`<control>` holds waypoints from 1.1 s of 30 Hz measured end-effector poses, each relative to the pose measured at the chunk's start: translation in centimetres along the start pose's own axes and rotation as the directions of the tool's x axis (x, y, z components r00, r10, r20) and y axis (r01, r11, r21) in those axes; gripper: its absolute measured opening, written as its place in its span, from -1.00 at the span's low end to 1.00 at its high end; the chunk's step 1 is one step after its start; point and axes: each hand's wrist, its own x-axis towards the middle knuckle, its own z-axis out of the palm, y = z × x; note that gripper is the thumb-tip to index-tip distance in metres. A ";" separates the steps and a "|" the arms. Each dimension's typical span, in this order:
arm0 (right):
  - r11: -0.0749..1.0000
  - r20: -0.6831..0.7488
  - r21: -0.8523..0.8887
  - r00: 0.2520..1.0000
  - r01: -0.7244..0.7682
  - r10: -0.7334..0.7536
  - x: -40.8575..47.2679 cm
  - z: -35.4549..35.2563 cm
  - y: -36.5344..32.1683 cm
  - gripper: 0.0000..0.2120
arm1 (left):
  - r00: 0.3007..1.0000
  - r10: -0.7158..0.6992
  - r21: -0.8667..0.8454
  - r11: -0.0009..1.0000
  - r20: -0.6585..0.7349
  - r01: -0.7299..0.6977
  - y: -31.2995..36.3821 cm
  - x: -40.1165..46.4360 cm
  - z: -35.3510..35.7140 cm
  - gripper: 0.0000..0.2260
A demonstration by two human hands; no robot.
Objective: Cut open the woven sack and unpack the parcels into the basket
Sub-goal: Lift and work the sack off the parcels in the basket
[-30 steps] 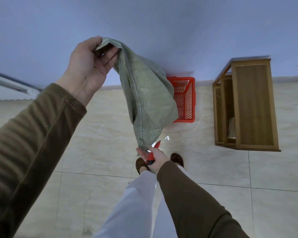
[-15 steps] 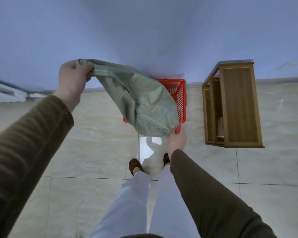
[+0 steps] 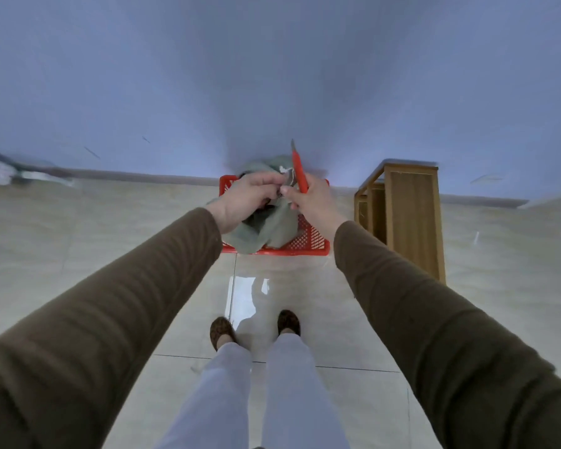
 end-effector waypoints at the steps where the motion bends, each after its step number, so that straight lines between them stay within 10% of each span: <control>1: 0.998 -0.005 -0.055 1.000 -0.008 0.008 0.3 -0.3 -0.5 -0.89 | 1.000 -0.008 -0.055 0.998 0.009 0.008 -0.4 -0.3 -0.7 -0.66; 3: 0.993 -0.020 -0.116 0.999 -0.035 0.033 0.9 -0.3 -1.4 -0.93 | 0.984 -0.011 -0.128 0.992 -0.180 -0.012 -2.1 -0.3 -2.3 -0.71; 9: 0.989 -0.046 -0.150 0.999 -0.012 0.005 2.1 0.4 -4.2 -0.74 | 0.623 -0.211 -0.062 0.966 -0.753 0.252 -9.0 1.2 -3.5 -0.45; 13: 0.968 0.019 -0.249 1.000 0.027 -0.023 2.6 0.6 -6.3 -0.78 | 0.891 -0.140 -0.007 0.988 -0.433 0.152 -8.2 3.7 1.0 -0.55; 16: 0.962 -0.069 -0.266 0.994 0.066 -0.088 2.9 -0.2 -8.1 -0.74 | 0.786 -0.270 -0.373 0.926 -0.556 0.054 -9.3 5.7 1.3 -0.64; 21: 0.960 -0.058 -0.265 0.992 0.093 -0.112 2.2 -1.5 -9.9 -0.69 | 0.876 -0.091 -0.216 0.976 -0.473 -0.015 -6.9 3.2 0.2 -0.34; 29: 0.978 -0.093 -0.159 0.984 0.135 -0.151 1.4 -2.4 -13.2 -0.79 | 0.965 0.052 -0.130 0.988 -0.257 -0.087 -3.8 1.0 0.4 -0.40; 33: 0.971 -0.142 -0.142 0.967 0.193 -0.213 1.1 -3.2 -15.2 -0.75 | 0.918 0.048 -0.136 0.985 -0.393 -0.110 -2.6 0.6 0.6 -0.31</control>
